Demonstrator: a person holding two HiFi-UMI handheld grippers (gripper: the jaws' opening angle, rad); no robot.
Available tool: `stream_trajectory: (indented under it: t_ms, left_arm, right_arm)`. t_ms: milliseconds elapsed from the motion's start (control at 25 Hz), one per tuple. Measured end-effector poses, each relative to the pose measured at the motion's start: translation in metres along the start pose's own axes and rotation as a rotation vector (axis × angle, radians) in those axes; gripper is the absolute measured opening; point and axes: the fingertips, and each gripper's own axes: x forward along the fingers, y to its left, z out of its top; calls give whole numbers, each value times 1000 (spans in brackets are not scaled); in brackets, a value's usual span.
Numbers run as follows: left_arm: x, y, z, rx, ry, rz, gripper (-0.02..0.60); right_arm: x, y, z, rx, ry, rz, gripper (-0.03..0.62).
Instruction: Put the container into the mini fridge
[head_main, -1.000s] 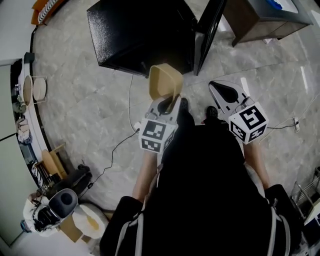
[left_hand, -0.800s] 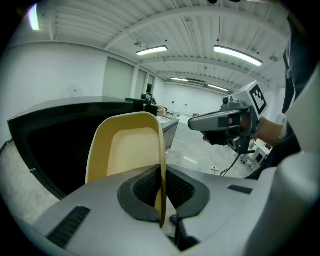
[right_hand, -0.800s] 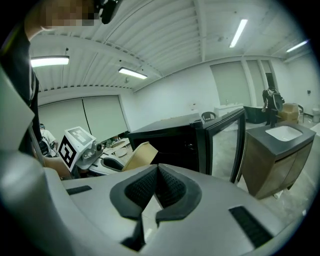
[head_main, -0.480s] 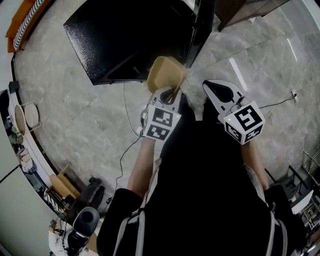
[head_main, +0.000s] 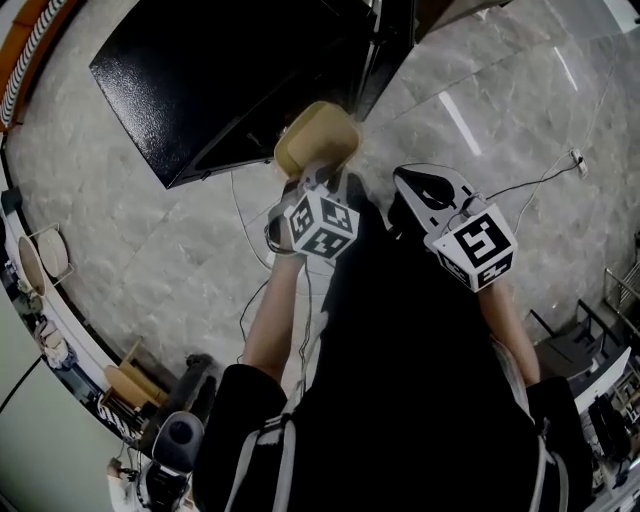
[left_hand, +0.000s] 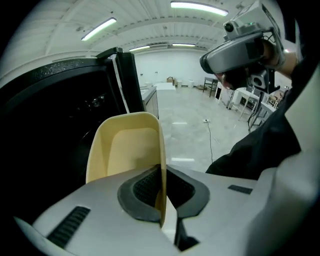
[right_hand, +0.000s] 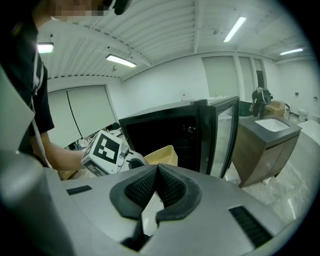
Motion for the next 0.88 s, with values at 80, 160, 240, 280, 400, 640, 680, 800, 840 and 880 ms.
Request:
stream_trajectory:
  t_ms: [80,160,240,280,400,640,680,800,840,880]
  left_arm:
    - [8,4,-3,25,12,0,35]
    - [16,9,-6,49,26,11,35]
    - [23,15,-11,78,43,32,35]
    - [27,18,-14,90,55,41,35]
    - [39,24,-27,114,92,48,35]
    - [67,45,-52,166,168,61,35]
    - [73,51,-56,174,181,70,35]
    - [89,70,-66,190,221,93,37]
    - [93,77,-68,194,234,103,37]
    - [96,83,-69,191,241,111,37]
  right_arm:
    - [5,-1,-5,-4,16,3,18]
    - [9,-3,-9,-10,31,0,18]
    - [12,-4,-12,-21,47,-2,18]
    - [14,-5,-13,-20,52,-1,18]
    - [19,-7,-20,-18,73,-16,18]
    - [27,2,-34,19,90,24,18]
    - [27,4,-36,24,95,29,18]
    - [27,6,-41,38,107,39,18]
    - [27,6,-43,40,109,38,18]
    - [25,4,-45,43,111,34,18]
